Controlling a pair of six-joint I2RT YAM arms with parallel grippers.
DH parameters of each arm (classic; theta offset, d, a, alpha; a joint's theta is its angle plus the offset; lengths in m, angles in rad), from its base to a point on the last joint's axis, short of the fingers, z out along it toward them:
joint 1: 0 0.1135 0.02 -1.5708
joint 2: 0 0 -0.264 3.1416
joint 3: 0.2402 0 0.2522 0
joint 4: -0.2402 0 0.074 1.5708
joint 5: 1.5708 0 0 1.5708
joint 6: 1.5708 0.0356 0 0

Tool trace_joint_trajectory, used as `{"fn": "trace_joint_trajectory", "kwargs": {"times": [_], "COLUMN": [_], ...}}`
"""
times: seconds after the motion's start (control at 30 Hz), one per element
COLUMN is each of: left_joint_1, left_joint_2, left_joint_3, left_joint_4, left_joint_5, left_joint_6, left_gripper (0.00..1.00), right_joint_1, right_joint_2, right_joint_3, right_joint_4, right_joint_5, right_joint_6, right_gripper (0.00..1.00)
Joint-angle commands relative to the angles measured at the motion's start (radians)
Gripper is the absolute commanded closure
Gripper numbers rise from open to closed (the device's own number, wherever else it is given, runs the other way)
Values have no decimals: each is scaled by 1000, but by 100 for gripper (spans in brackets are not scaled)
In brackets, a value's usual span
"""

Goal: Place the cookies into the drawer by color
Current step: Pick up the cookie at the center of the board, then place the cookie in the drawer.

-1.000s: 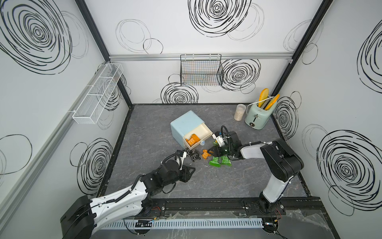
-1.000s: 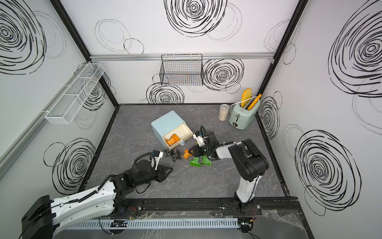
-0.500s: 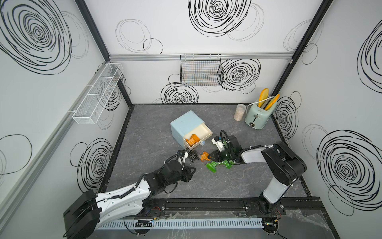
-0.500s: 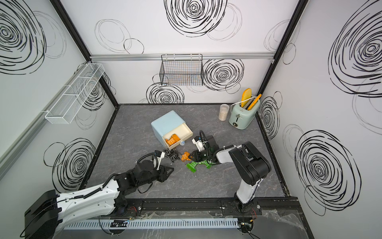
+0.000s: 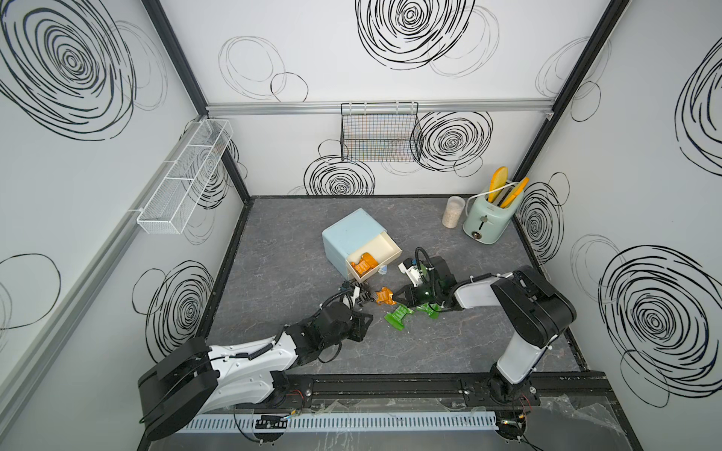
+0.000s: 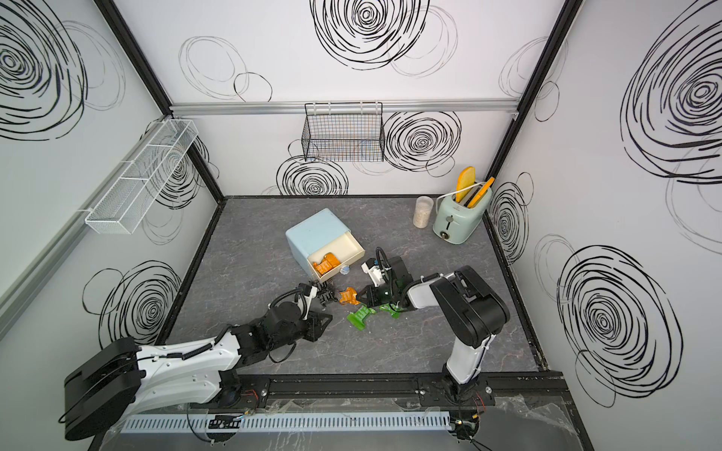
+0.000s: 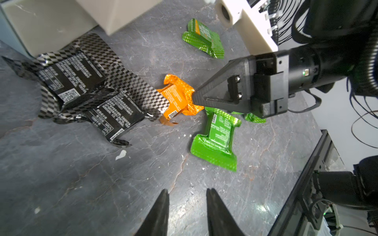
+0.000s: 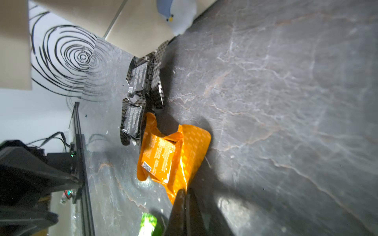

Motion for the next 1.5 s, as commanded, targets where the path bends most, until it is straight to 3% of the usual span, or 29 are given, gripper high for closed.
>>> {"fn": "trace_joint_trajectory", "kwargs": {"times": [0.0,0.33,0.73,0.87,1.03,1.33,1.47], "left_joint_1": [-6,9,167,288,409,492,521], "left_joint_2": [-9,-166,-319,-302,-224,-103,-56], "left_joint_3": [18,68,164,180,210,294,324], "left_joint_4": [38,-164,-352,-311,-230,-178,-161], "left_joint_5": [-50,-137,-87,31,177,204,220], "left_joint_6": [13,86,161,146,118,152,169], "left_gripper": [64,53,39,35,36,37,36], "right_joint_1": [-2,-57,-130,-157,-189,-193,-192], "right_joint_2": [-13,-174,-421,-482,-481,-411,-363], "right_joint_3": [-5,-6,63,128,250,449,500], "right_joint_4": [8,-101,-415,-500,-562,-612,-604], "right_joint_5": [-18,34,191,238,206,107,-8], "right_joint_6": [5,-18,-126,-163,-202,-233,-231], "right_gripper": [100,100,100,100,100,100,100]}}
